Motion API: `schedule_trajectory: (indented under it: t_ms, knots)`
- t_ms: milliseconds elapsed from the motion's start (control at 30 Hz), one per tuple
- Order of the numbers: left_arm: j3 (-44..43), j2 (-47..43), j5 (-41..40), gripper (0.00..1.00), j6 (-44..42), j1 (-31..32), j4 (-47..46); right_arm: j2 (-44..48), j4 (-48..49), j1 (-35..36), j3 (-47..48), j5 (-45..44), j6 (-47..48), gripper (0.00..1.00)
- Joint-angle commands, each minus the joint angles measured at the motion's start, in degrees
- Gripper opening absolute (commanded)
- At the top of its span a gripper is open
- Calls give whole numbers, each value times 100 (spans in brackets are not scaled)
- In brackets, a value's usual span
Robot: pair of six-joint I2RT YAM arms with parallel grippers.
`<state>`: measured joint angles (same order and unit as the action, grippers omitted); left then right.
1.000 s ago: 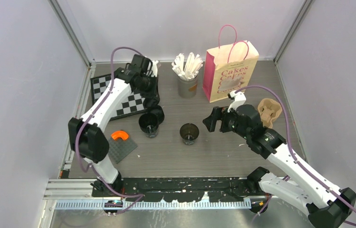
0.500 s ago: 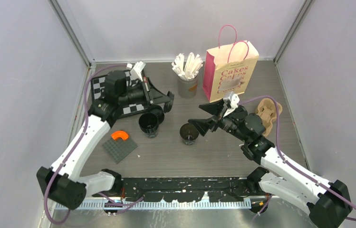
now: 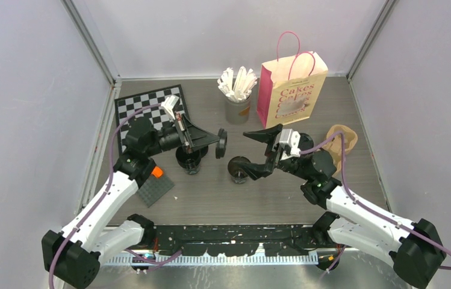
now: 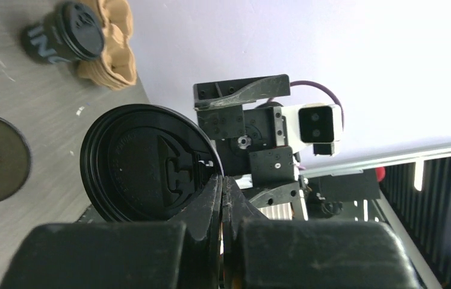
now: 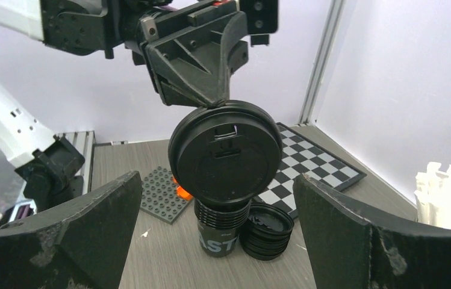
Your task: Pack the takeout coffee
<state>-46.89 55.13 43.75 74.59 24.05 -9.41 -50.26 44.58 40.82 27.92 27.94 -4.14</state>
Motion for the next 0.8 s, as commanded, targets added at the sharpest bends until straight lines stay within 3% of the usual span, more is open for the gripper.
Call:
schedule_trajectory:
  t_ms: [0, 433, 767]
  knots:
    - [68, -127, 33, 0, 403, 247, -710, 19, -6, 232, 26, 123, 860, 100]
    - [151, -119, -48, 0, 389, 609, -747, -303, -55, 497, 12, -417, 1288, 100]
    - [189, -152, -44, 0, 363, 651, -732, -354, 21, 515, -54, -353, 1288, 100]
